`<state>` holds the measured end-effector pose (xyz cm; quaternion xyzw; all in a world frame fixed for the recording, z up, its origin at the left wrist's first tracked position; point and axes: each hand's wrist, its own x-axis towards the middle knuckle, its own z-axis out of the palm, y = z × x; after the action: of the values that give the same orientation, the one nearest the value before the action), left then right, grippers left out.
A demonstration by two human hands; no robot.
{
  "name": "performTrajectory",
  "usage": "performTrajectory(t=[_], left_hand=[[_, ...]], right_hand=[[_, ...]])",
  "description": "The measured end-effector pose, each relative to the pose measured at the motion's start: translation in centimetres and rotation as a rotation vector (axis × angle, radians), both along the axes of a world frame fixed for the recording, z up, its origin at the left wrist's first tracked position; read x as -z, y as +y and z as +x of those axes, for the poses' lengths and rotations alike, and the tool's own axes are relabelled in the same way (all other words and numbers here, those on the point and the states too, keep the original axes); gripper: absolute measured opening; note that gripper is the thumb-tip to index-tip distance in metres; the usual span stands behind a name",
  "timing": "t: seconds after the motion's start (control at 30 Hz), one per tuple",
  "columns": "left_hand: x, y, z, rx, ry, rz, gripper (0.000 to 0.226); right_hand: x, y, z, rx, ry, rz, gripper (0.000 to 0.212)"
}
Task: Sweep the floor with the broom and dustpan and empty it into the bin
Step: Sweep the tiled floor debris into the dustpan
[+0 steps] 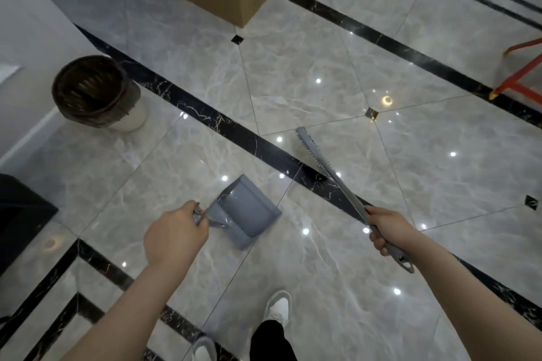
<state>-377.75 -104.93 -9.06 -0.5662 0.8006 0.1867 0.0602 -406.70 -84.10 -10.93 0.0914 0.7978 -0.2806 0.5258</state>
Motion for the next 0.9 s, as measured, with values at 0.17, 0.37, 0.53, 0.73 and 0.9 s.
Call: performTrajectory(t=[0.17, 0.37, 0.53, 0.73, 0.9], left_hand=[[0.4, -0.8, -0.9, 0.024, -0.03, -0.042, 0.018], [0.1, -1.1, -1.4, 0.049, -0.043, -0.065, 0.02], [-0.4, -1.2, -1.1, 0.063, -0.046, -0.025, 0.021], [-0.2, -1.3, -0.7, 0.079, -0.044, -0.028, 0.022], [-0.2, -1.3, -1.0, 0.093, -0.054, -0.025, 0.024]], right_hand=[[1.8, -3.2, -0.1, -0.009, -0.169, -0.008, 0.046], [0.1, -3.6, -0.7, -0.098, -0.388, -0.009, 0.043], [-1.8, -4.0, -2.6, -0.122, -0.326, 0.002, 0.043], [0.7, -7.1, -1.1, -0.221, -0.075, 0.016, 0.046], [1.4, -7.5, 1.5, -0.238, -0.219, 0.011, 0.044]])
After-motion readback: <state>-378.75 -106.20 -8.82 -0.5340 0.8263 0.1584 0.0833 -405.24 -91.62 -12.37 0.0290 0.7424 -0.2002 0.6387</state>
